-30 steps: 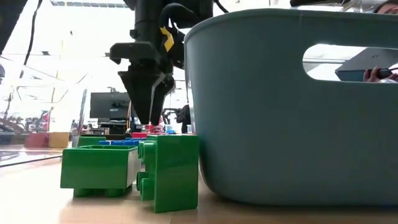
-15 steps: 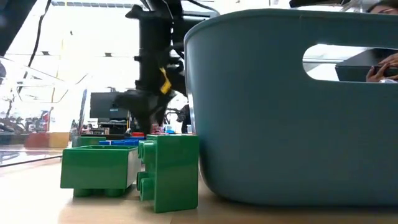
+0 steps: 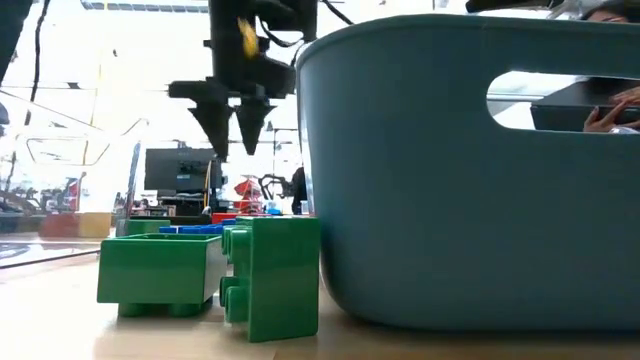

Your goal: Sort blocks

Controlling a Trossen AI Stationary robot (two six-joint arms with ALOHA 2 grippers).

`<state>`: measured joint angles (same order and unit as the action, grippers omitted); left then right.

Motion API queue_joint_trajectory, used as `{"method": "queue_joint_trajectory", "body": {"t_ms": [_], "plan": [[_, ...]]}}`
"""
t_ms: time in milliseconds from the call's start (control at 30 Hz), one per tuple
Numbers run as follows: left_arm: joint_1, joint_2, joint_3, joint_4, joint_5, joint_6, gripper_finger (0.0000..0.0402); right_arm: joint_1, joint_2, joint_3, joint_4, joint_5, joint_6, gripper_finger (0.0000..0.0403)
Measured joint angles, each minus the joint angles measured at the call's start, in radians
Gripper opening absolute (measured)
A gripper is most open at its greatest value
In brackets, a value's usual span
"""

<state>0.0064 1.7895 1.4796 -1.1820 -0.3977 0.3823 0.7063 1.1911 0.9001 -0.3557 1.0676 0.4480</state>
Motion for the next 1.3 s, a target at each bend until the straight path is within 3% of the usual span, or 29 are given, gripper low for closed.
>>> {"method": "queue_joint_trajectory", "body": {"t_ms": [67,267,367,600,833,1033,1300], "plan": [[0.005,-0.017,0.0,-0.006,0.025,0.172,0.0279,0.0,0.004,0.0,0.003,0.0,0.0,0.0314],[0.002,-0.01,-0.034,0.053,0.228,0.694,0.0279,0.0,0.014,0.0,0.005,0.0,0.003,0.0314],[-0.018,-0.001,-0.1,0.126,0.216,0.853,0.0279,0.0,0.023,0.0,0.004,0.0,0.004,0.0314],[-0.026,0.012,-0.215,0.31,0.072,1.031,0.0279,0.0,0.026,0.0,-0.001,0.0,0.004,0.0314],[0.011,0.012,-0.253,0.327,0.073,1.172,0.0279,-0.002,0.026,0.0,0.001,0.002,0.0,0.0314],[0.022,0.012,-0.339,0.477,0.055,1.334,0.0279,-0.008,0.026,0.0,0.001,0.003,0.0,0.0314],[0.031,0.012,-0.373,0.52,0.053,1.371,0.0277,-0.008,0.026,0.0,0.0,0.004,-0.003,0.0314]]}}
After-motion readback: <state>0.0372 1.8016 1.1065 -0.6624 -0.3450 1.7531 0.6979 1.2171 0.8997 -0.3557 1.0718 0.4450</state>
